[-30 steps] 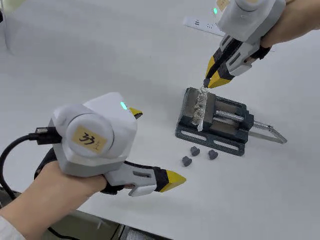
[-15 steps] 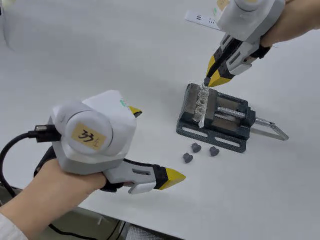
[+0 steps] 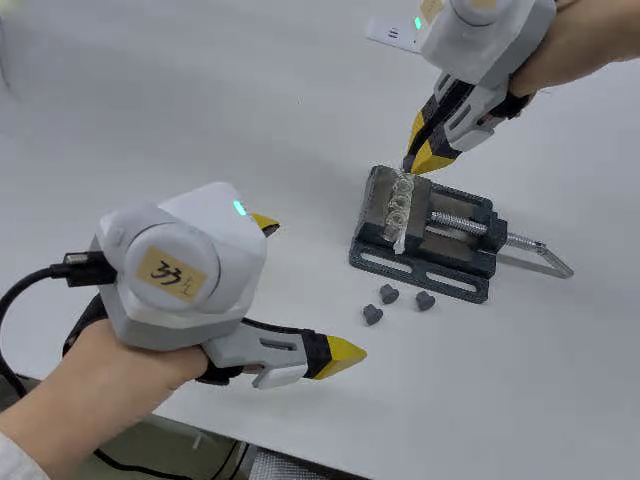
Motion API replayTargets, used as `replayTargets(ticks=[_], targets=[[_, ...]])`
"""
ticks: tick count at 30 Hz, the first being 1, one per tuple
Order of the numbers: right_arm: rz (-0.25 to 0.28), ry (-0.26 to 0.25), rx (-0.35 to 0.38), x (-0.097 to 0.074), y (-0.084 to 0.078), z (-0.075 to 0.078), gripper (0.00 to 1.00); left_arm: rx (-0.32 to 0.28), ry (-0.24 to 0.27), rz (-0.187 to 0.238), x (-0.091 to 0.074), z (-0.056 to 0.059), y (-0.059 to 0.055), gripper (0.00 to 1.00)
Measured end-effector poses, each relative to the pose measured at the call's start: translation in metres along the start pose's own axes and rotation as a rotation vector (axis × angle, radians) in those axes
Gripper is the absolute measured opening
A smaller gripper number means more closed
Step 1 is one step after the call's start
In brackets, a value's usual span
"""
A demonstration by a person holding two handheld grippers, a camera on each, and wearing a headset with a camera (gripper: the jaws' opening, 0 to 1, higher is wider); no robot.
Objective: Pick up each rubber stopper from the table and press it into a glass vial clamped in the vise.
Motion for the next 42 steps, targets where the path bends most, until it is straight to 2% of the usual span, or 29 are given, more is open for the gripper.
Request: replayTargets(ticks=[5, 14, 17, 18, 20, 23, 27, 28, 33, 37, 40, 41, 42], targets=[[0.008, -0.007, 0.089, -0.001, -0.001, -0.004, 0.05, 0.001, -0.005, -0.001, 0.002, 0.001, 0.0, 0.87], [-0.001, -0.071, 0.168, -0.002, 0.0, -0.004, 0.05, 0.003, -0.013, 0.002, 0.003, 0.004, 0.0, 0.86], [-0.008, -0.075, 0.208, -0.001, 0.001, -0.001, 0.05, 0.004, -0.013, 0.003, 0.003, 0.004, 0.001, 0.86], [-0.008, -0.077, 0.246, -0.001, 0.001, -0.003, 0.05, 0.003, -0.012, 0.005, 0.003, 0.004, 0.001, 0.86], [-0.008, -0.081, 0.263, -0.001, 0.0, -0.005, 0.05, 0.001, -0.012, 0.007, 0.003, 0.005, 0.002, 0.86], [0.002, -0.084, 0.304, 0.0, 0.0, -0.001, 0.05, 0.002, -0.013, 0.006, 0.003, 0.005, 0.002, 0.86], [0.009, -0.09, 0.299, 0.0, 0.001, -0.002, 0.05, 0.004, -0.014, 0.004, 0.002, 0.005, 0.001, 0.86], [0.01, -0.093, 0.269, 0.0, 0.001, -0.002, 0.06, 0.004, -0.014, 0.005, 0.002, 0.005, 0.001, 0.86], [0.017, -0.096, 0.265, -0.001, 0.0, -0.005, 0.07, 0.005, -0.011, 0.004, 0.002, 0.006, 0.001, 0.86], [0.017, -0.099, 0.241, 0.0, 0.0, -0.001, 0.08, 0.004, -0.008, 0.006, 0.002, 0.006, 0.001, 0.86], [-0.019, -0.06, 0.222, 0.006, -0.005, -0.011, 0.15, 0.002, -0.006, 0.006, 0.001, 0.006, 0.001, 0.86], [-0.004, -0.099, 0.184, 0.004, -0.003, -0.004, 0.16, 0.001, -0.005, 0.007, 0.001, 0.005, 0.001, 0.86], [0.003, -0.092, 0.196, 0.004, -0.003, -0.006, 0.17, 0.0, -0.003, 0.007, 0.001, 0.005, 0.002, 0.86]])
Point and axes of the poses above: the centre of the closed fingertips' face, and the gripper's own axes: x roughly forward along the fingers, z roughly to its right, y roughly out of its top, the point moved 1 cm from there along -x, roughly backward along the fingers, and after that the axes turned 5 degrees about -x, right-handed, at the moved point
